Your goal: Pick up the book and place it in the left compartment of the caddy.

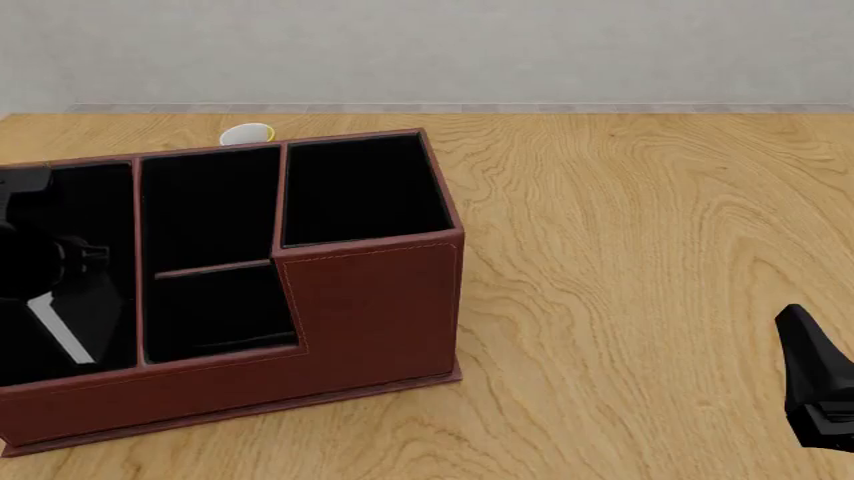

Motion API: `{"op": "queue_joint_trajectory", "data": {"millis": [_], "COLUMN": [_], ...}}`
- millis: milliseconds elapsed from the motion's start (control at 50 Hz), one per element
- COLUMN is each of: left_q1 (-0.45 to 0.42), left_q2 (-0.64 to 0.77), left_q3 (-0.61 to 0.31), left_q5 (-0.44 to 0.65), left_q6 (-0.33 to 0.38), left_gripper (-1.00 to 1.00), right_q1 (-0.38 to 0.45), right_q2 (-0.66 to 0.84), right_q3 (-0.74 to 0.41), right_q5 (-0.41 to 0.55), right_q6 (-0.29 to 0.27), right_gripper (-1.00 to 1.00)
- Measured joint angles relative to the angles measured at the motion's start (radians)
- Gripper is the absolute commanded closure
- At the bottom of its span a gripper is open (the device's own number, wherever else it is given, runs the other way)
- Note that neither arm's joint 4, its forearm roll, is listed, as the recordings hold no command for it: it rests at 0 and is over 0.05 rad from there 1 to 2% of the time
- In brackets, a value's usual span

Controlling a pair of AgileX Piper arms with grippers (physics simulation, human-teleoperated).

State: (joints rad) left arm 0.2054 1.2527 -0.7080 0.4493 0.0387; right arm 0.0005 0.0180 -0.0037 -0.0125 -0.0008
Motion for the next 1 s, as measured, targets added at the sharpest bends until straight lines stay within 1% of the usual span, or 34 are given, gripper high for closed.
{"op": "queue_joint_trajectory", "data": {"millis": [760,1000], "left_q1": [0.003,0.003], "left_q2": [0.077,0.09], "left_q3": [0.019,0.018], "left_q5": [-0.077,-0.086], "left_q6": [0.0,0.0], "left_gripper": [1.0,1.0], "right_q1": [0.0,0.0], "right_q2": [0.0,0.0], "right_q3": [0.0,0.0], "right_q5": [0.0,0.0], "right_q6": [0.0,0.0], "right_gripper": [-1.0,-1.0]}}
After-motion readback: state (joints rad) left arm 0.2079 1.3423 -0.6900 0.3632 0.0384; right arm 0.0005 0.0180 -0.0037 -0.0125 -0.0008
